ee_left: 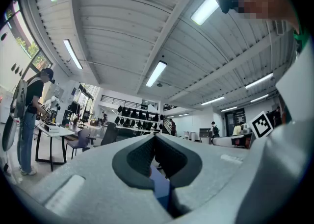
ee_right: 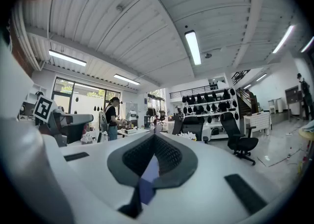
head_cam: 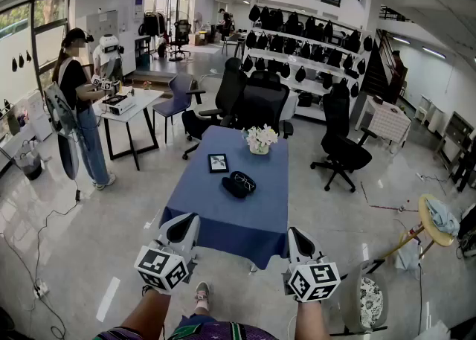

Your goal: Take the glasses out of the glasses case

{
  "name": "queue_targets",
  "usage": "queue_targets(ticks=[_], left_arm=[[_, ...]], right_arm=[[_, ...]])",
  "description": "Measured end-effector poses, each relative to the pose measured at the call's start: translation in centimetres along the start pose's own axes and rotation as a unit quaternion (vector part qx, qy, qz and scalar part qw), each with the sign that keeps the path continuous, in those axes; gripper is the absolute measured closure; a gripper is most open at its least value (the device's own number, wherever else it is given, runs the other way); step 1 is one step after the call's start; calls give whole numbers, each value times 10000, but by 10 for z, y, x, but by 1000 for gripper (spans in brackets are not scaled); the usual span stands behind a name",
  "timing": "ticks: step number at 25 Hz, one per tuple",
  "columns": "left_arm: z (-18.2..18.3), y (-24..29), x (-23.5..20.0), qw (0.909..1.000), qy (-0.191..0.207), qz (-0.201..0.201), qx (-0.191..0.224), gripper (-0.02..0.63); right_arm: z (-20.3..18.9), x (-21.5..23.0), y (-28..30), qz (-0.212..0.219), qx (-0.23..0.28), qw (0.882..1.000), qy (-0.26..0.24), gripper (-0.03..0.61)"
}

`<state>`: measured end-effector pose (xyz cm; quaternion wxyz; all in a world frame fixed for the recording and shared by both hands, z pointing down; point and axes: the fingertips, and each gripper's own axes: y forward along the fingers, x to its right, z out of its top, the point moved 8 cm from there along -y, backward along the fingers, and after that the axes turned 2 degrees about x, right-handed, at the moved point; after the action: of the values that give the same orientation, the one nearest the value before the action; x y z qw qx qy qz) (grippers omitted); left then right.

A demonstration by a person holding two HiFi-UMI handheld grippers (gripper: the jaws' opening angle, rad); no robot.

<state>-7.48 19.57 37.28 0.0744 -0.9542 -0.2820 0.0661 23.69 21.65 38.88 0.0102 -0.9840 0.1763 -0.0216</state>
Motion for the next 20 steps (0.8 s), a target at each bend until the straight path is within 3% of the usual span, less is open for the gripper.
queue_targets(ticks=[20], left_arm=[[6, 5, 8, 10000, 24, -40, -12, 598]], right_arm=[[8, 3, 1, -13, 187, 9998, 6, 578]])
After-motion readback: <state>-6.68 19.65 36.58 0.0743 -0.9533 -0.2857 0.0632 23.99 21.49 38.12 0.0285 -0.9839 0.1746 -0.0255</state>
